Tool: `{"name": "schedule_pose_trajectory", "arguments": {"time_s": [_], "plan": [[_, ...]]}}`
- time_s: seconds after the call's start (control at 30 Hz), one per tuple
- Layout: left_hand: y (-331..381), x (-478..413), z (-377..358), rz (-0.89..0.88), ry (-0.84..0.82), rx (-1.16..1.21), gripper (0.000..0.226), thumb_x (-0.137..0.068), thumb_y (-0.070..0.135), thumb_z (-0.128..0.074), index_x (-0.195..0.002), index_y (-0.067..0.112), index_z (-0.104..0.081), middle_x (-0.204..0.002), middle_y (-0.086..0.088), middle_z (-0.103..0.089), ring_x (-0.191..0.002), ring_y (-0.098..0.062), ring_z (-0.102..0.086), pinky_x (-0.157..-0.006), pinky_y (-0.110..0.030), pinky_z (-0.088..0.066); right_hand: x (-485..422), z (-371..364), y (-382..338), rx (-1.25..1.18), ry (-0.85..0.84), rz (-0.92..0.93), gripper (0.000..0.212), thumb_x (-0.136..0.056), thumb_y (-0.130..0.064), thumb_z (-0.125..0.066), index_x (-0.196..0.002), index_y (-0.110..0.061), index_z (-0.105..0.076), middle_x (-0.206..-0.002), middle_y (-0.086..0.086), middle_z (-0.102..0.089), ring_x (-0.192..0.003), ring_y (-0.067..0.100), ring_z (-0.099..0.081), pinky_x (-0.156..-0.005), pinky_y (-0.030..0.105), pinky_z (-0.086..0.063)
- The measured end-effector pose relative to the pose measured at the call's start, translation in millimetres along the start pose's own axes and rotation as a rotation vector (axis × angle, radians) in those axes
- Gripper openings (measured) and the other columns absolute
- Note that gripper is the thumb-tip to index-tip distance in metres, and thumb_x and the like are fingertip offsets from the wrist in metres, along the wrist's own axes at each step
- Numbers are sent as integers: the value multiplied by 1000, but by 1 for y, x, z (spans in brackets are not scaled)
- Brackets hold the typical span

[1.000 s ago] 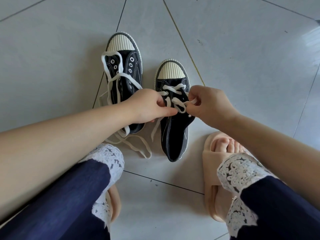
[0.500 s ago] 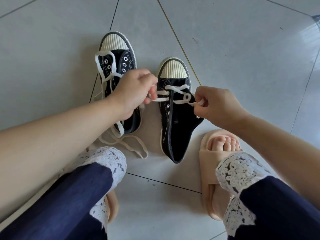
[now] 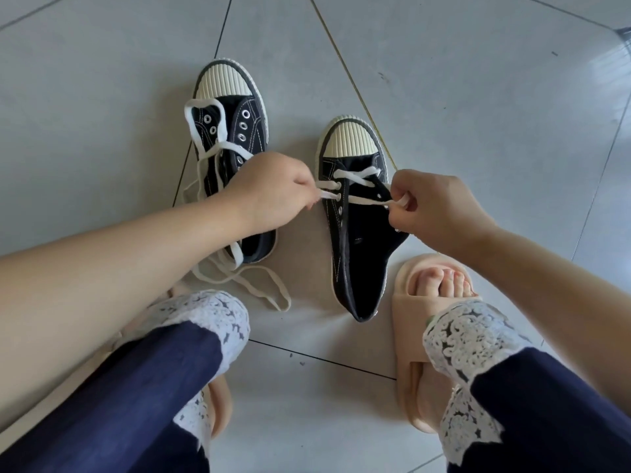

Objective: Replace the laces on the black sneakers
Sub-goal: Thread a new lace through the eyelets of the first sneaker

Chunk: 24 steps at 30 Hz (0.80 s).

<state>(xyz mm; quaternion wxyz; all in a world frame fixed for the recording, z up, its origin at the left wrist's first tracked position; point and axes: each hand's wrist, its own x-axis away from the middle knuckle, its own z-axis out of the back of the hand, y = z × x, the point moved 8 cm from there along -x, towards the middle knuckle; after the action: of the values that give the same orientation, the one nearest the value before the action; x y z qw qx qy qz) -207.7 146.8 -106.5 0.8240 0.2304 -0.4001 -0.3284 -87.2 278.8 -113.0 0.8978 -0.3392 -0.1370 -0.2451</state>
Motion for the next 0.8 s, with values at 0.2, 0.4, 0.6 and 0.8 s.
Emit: {"name": "schedule_pose_trajectory", "arguments": {"time_s": [0.2, 0.4, 0.6, 0.8], "plan": [[-7, 9, -14, 40, -95, -58, 34, -77, 22, -47, -55, -5, -48, -73, -19, -53, -69, -27, -48, -67, -37, -40, -3, -4, -3, -60, -40, -15, 9, -74, -6, -58, -71, -12, -52, -55, -4, -48, -52, 12, -41, -50, 15, -33], [6, 0, -23, -125, 11, -258, 24, -85, 28, -58, -97, 12, -46, -68, 14, -36, -66, -16, -41, -55, -29, -26, -5, -8, -13, 10, -69, 4, 16, -76, -6, -55, -70, -17, -45, -55, -3, -43, -52, 15, -36, -51, 25, -33], [21, -2, -20, -301, 71, -411, 23, -93, 25, -45, -99, 9, -61, -93, -7, -56, -86, -30, -54, -68, -40, -44, -8, -9, -19, 69, -89, -7, 31, -78, -9, -54, -61, -26, -34, -56, -2, -41, -55, 20, -36, -54, 30, -34], [17, -3, -25, -293, 20, -495, 18, -94, 16, -46, -101, 7, -59, -97, -9, -55, -87, -31, -55, -70, -43, -46, -13, -6, -25, 152, -81, 14, 12, -83, -22, -56, -82, -22, -44, -73, -6, -44, -72, 19, -46, -58, 29, -31]]}}
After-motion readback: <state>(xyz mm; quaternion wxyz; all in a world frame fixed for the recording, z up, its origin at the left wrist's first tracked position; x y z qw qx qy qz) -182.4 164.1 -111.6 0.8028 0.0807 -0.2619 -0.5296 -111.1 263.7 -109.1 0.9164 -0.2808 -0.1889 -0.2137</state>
